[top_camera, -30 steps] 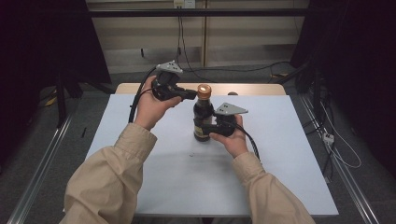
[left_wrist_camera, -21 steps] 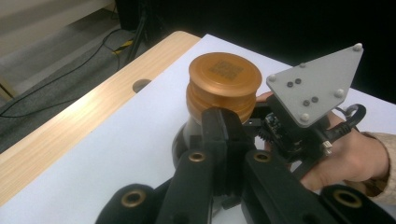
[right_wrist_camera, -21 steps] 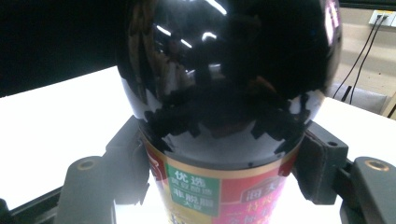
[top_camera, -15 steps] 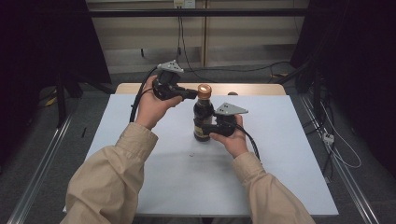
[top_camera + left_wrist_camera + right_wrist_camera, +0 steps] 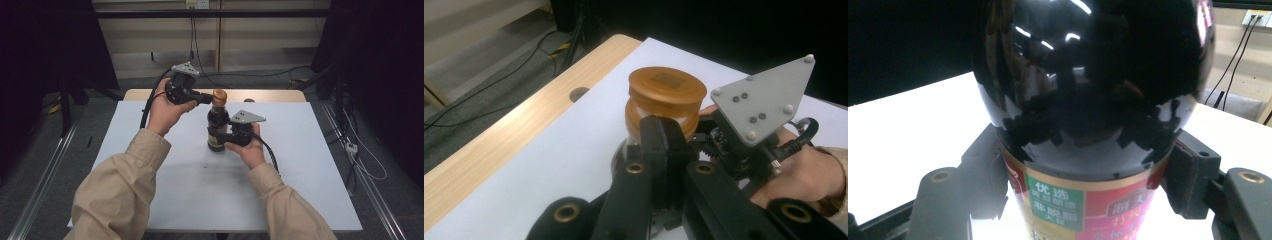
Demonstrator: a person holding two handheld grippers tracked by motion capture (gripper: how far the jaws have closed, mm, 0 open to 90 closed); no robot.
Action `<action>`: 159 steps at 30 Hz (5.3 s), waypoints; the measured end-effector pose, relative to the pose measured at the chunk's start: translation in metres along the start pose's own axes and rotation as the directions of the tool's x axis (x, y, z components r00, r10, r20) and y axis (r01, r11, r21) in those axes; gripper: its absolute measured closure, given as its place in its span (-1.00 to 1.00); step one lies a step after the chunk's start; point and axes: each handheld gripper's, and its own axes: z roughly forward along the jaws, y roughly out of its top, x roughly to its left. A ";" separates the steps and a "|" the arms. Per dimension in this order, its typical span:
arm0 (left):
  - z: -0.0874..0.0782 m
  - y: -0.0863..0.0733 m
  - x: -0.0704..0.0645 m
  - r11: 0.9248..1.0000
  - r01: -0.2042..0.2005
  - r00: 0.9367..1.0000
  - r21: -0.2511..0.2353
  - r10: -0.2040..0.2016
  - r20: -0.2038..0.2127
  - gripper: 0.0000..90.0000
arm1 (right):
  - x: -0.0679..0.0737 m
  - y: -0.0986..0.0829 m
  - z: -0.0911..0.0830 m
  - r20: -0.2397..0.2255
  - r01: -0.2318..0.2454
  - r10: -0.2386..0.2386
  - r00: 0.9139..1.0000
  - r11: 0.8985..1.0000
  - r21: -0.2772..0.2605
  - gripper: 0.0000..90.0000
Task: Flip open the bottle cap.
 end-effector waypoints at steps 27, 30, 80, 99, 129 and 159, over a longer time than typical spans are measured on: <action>0.000 0.004 0.000 0.999 0.025 1.000 -0.020 -0.025 -0.002 1.00 | 0.000 -0.001 0.000 0.004 0.002 -0.002 1.000 1.000 -0.003 -0.32; 0.001 0.004 0.000 1.000 0.019 1.000 -0.019 -0.019 0.000 1.00 | 0.000 -0.001 0.001 0.004 0.002 -0.002 1.000 1.000 -0.002 -0.32; 0.000 0.016 -0.001 1.000 0.014 1.000 -0.015 -0.013 0.005 1.00 | 0.000 -0.001 0.001 0.004 -0.001 0.001 1.000 1.000 -0.002 -0.33; 0.000 0.018 -0.001 1.000 0.008 1.000 -0.010 -0.008 0.007 1.00 | 0.000 -0.001 0.001 0.006 -0.003 0.003 1.000 1.000 0.000 -0.33; 0.002 0.025 -0.004 1.000 0.007 1.000 -0.015 -0.007 0.013 1.00 | 0.001 -0.002 0.001 0.004 -0.003 0.003 1.000 1.000 -0.001 -0.33; 0.004 0.030 -0.007 1.000 0.004 1.000 -0.021 -0.003 0.029 1.00 | 0.001 -0.003 0.001 0.008 -0.002 0.002 1.000 1.000 -0.006 -0.33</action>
